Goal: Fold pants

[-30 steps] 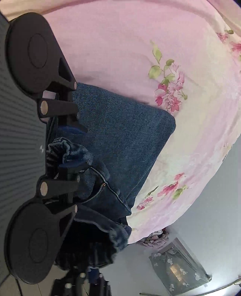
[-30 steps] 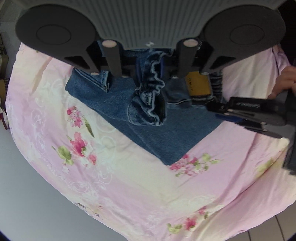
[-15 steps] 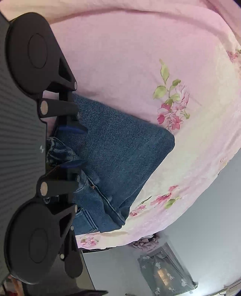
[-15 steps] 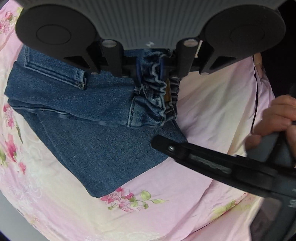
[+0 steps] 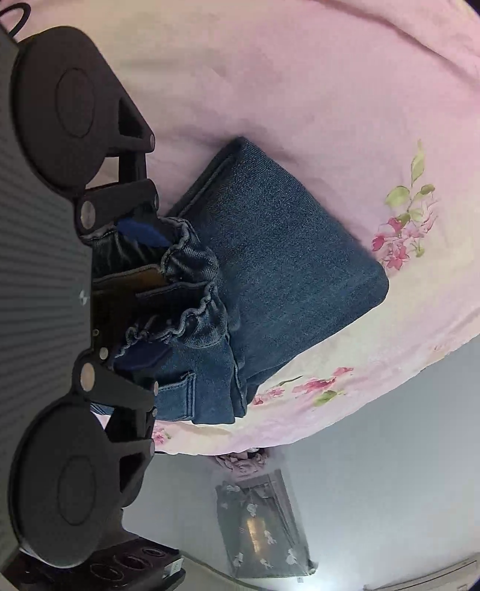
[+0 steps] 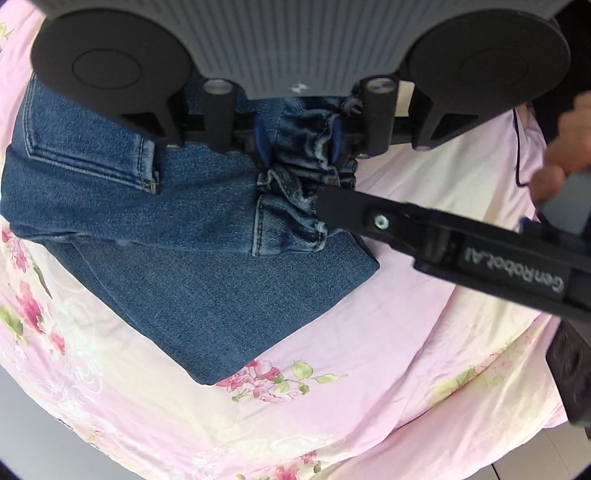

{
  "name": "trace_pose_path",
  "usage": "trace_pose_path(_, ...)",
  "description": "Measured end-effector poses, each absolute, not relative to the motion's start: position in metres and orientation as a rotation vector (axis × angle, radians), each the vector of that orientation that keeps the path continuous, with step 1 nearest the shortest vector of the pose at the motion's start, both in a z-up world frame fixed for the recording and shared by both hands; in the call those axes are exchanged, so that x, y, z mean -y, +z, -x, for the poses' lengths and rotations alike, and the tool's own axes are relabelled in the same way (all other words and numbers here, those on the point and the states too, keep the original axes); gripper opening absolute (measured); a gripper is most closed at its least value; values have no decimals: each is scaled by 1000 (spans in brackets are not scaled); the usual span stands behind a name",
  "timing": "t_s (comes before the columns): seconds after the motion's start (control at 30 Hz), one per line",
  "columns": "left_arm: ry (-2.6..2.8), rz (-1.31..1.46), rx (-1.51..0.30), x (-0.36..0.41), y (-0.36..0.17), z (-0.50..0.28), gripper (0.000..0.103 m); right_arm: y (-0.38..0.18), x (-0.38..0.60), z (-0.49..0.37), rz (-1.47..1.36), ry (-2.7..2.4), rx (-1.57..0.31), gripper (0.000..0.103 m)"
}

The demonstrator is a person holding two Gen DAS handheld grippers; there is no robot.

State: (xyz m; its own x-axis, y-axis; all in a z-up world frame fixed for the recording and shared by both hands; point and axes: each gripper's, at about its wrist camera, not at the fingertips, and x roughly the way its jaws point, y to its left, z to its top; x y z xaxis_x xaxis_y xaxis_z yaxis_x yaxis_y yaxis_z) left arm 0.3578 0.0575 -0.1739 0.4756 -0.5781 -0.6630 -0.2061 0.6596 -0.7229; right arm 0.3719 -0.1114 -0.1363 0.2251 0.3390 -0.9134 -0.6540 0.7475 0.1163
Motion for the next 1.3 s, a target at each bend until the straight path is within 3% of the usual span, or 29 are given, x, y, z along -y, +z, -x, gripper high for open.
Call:
trace_pose_path(0.27, -207, 875, -1110, -43, -190, -359, 80, -133, 115, -366, 334, 729, -1113, 33)
trace_pose_path(0.53, -183, 764, -1105, -21, -187, -372, 77, -129, 121, -361, 311, 739, -1095, 36)
trace_pose_path(0.57, -177, 747, -1099, -19, -186, -372, 72, -127, 123, -360, 311, 742, -1097, 37)
trace_pose_path(0.67, -192, 734, -1088, -18, -182, -372, 54, -118, 131, -354, 318, 744, -1117, 61)
trace_pose_path(0.73, -223, 743, -1087, -15, -179, -372, 41, -110, 144, -350, 302, 735, -1102, 61)
trace_pose_path(0.87, -203, 650, -1061, -1, -166, -370, 36, -97, 175, -350, 184, 698, -1115, 72)
trace_pose_path(1.03, -213, 585, -1028, 5, -150, -367, 30, -88, 205, -340, 179, 623, -1124, 73)
trace_pose_path(1.1, -242, 514, -990, 10, -132, -367, 29, -88, 217, -335, 231, 557, -1114, 79)
trace_pose_path(1.3, -311, 152, -838, 32, -59, -392, 28, -94, 268, -336, 186, 401, -1137, 79)
